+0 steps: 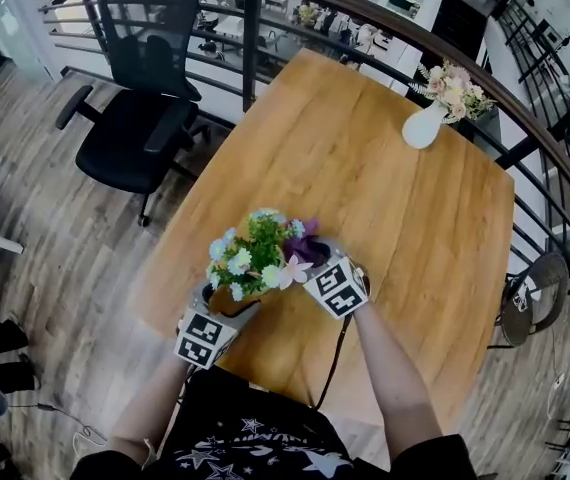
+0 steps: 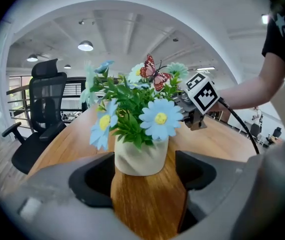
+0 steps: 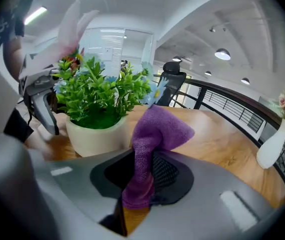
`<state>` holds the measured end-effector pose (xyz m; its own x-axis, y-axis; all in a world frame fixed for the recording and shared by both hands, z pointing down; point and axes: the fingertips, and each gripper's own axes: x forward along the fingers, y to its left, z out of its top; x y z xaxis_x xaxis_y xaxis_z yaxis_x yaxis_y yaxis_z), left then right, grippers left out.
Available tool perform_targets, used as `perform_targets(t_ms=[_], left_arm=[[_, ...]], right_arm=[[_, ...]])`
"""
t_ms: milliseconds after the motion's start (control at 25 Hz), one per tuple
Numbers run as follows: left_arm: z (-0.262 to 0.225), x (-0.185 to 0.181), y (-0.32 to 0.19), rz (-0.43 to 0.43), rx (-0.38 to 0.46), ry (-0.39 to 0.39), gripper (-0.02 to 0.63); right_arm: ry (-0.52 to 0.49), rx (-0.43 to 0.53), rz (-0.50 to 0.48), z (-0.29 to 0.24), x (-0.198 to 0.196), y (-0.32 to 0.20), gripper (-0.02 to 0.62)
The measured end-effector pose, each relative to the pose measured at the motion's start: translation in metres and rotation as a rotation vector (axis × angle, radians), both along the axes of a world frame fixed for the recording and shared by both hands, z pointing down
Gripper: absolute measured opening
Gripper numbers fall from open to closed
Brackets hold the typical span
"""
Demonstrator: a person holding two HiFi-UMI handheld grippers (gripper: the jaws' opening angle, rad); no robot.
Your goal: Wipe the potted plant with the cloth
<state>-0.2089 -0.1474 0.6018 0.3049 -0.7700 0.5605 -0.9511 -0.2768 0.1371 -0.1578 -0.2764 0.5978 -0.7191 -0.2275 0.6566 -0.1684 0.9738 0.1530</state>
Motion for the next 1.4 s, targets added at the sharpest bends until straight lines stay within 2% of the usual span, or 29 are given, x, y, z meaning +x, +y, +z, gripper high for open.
perform_targets(t_ms=[160,320,440,600,760,1000,1200,1400], left_arm=[[0.004,-0.002,-0.005,0.046,0.003,-0.013,0.382],[0.004,-0.006,-0.011,0.078,0.028,-0.050,0.378],[0.002,-0.009,-0.014,0.092,0.039,-0.058,0.347],[0.003,-0.010,-0.014,0.117,0.037,-0.056,0.345],[0.004,-0.015,-0.016,0.105,0.032,-0.055,0.344],[0.006,-0.012,-0.017,0.124,0.030,-0.055,0.344],[0.005,-0.012,-0.014,0.105,0.031,-0.056,0.344],[0.008,-0.005,-0.013,0.109,0.016,-0.062,0.344]], right_arm=[[0.046,0.082,-0.104,0.003,-0.010,-0.001,0.084],[0.068,0.114,-0.186,0.007,-0.020,0.004,0.084],[0.094,0.142,-0.238,0.008,-0.022,0.006,0.081],[0.103,0.123,-0.268,0.011,-0.019,0.011,0.077],[0.118,0.085,-0.293,0.014,-0.014,0.021,0.077],[0.105,0.036,-0.232,0.013,-0.006,0.027,0.077],[-0.007,-0.075,-0.094,0.013,-0.001,0.034,0.077],[-0.066,-0.128,-0.001,0.015,0.009,0.038,0.077]])
